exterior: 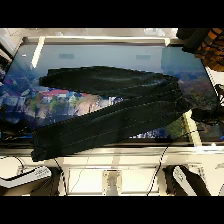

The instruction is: Fold the clothes and pants, and hang the long-sleeved shirts on hangers.

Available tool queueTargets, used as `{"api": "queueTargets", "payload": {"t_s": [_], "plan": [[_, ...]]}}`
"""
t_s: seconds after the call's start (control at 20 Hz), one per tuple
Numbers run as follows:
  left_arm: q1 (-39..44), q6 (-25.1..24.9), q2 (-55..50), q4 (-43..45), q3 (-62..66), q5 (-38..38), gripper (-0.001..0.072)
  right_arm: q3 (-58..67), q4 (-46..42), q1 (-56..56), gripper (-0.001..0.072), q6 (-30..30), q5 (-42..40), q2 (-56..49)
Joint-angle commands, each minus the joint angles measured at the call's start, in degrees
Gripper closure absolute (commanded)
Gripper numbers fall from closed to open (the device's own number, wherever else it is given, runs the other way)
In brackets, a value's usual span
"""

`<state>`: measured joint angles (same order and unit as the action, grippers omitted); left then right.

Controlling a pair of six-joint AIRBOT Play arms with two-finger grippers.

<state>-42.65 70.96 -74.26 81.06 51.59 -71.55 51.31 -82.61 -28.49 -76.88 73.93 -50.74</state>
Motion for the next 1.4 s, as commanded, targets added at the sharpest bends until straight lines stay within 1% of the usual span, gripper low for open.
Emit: {"api": "queueTargets", "payload": {"t_s": [0.0, 0.15, 0.2, 0.45, 0.5, 0.55, 0.6, 0.65, 0.7, 0.8, 0.9, 0.95, 1.0, 1.05, 1.1, 1.35], "plan": [[-0.04, 0.17, -0.24, -0.35, -0.33, 1.90, 0.0350, -0.09, 0.07, -0.04, 0.0373, 0.04, 0.61, 0.70], [-0.04, -2.93, -1.38, -6.12, -0.55, 2.34, 0.0351, -0.09, 0.07, -0.02, 0.0373, 0.04, 0.37, 0.70], [-0.04, -3.04, -2.03, -7.26, -0.57, 2.36, 0.0351, -0.11, 0.07, -0.04, 0.0372, 0.04, 0.37, 0.70], [-0.07, -3.02, -5.97, -7.72, -0.59, 2.47, 0.0351, -0.09, 0.07, -0.04, 0.0373, 0.02, 0.35, 0.70], [-0.07, -3.02, -6.64, -7.91, -0.59, 2.75, 0.0373, -0.09, 0.07, -0.04, 0.0373, 0.00, 0.28, 0.70], [-0.07, -3.02, -7.17, -8.37, -0.59, 3.10, 0.0505, -0.09, 0.07, -0.04, 0.0373, -0.04, 0.17, 0.70], [-0.07, -3.06, -7.28, -9.57, -0.59, 3.74, 0.0687, -0.09, 0.07, -0.04, 0.0372, -0.13, 0.00, 0.70], [-0.07, -4.02, -7.13, -11.78, -0.57, 4.55, 0.0688, -0.09, 0.07, -0.04, 0.0372, -0.13, -0.11, 0.70], [-0.07, -6.08, -6.93, -15.13, -0.46, 5.35, 0.0688, -0.11, 0.07, -0.02, 0.0372, -0.13, -0.24, 0.70], [-0.07, -10.58, -5.81, -24.74, 0.39, 8.50, 0.0688, -0.09, 0.07, -0.04, 0.0373, -0.13, -0.72, 0.70], [-0.07, -20.11, -3.23, -40.26, 1.46, 13.27, 0.0689, -0.09, 0.04, -0.04, 0.0373, -0.13, -1.81, 0.68], [-0.07, -24.52, -1.75, -49.42, 1.88, 16.72, 0.0689, -0.09, 0.04, -0.04, 0.0372, -0.13, -2.64, 0.68], [-0.04, -26.99, -0.61, -56.68, 2.27, 20.72, 0.0690, -0.09, 0.04, -0.04, 0.0373, -0.13, -3.58, 0.68], [0.07, -28.22, -0.13, -61.31, 2.80, 23.85, 0.0690, -0.11, 0.04, -0.04, 0.0373, -0.17, -4.61, 0.68], [0.07, -28.37, -0.15, -63.25, 3.48, 26.08, 0.0689, -0.09, 0.04, -0.04, 0.0373, -0.17, -5.55, 0.68], [-0.24, -28.59, -0.15, -64.00, 4.07, 33.70, 0.0688, -0.11, -0.17, -0.04, 0.0373, -0.74, -11.04, 0.57]]}}
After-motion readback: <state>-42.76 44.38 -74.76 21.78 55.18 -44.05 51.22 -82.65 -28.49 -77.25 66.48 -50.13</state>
